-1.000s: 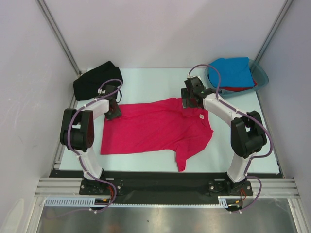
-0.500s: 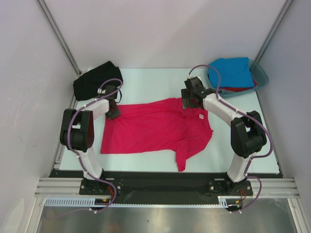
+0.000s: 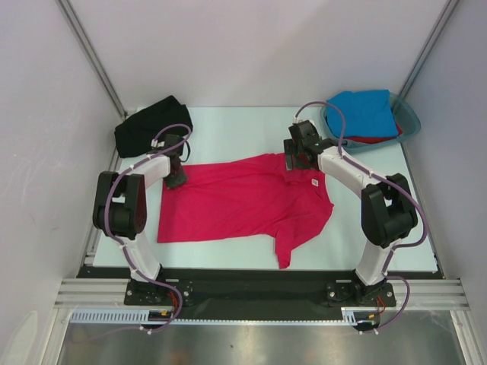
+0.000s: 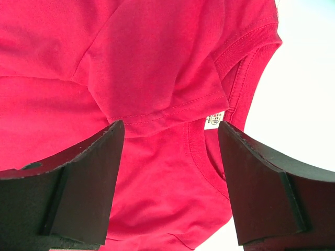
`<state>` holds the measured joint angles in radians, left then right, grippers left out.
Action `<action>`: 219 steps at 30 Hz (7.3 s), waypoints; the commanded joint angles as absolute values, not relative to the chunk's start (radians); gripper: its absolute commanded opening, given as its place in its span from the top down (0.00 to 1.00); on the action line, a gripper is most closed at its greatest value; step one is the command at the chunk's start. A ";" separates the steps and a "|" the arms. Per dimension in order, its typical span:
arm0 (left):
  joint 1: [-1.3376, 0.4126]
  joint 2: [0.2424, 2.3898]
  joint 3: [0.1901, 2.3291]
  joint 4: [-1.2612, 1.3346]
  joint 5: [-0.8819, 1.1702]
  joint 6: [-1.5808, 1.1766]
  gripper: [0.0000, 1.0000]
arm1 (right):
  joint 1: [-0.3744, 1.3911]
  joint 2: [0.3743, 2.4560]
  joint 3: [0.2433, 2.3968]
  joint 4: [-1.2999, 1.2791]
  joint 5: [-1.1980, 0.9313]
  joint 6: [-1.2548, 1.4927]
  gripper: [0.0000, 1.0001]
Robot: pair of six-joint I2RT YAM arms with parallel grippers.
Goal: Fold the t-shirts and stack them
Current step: Fold the tshirt
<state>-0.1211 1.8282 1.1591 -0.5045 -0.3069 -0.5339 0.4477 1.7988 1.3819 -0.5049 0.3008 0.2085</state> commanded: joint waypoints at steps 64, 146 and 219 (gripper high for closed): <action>-0.038 1.867 1.318 -0.609 -0.446 -0.436 0.99 | 0.456 1.825 1.301 -0.532 0.189 0.270 0.25; -0.069 2.155 1.506 -0.282 0.071 -0.454 0.03 | 0.222 2.060 1.445 -0.521 0.590 0.370 0.22; -0.071 2.164 1.514 -0.282 0.084 -0.449 0.03 | 0.051 1.663 0.870 0.021 -0.247 0.870 0.55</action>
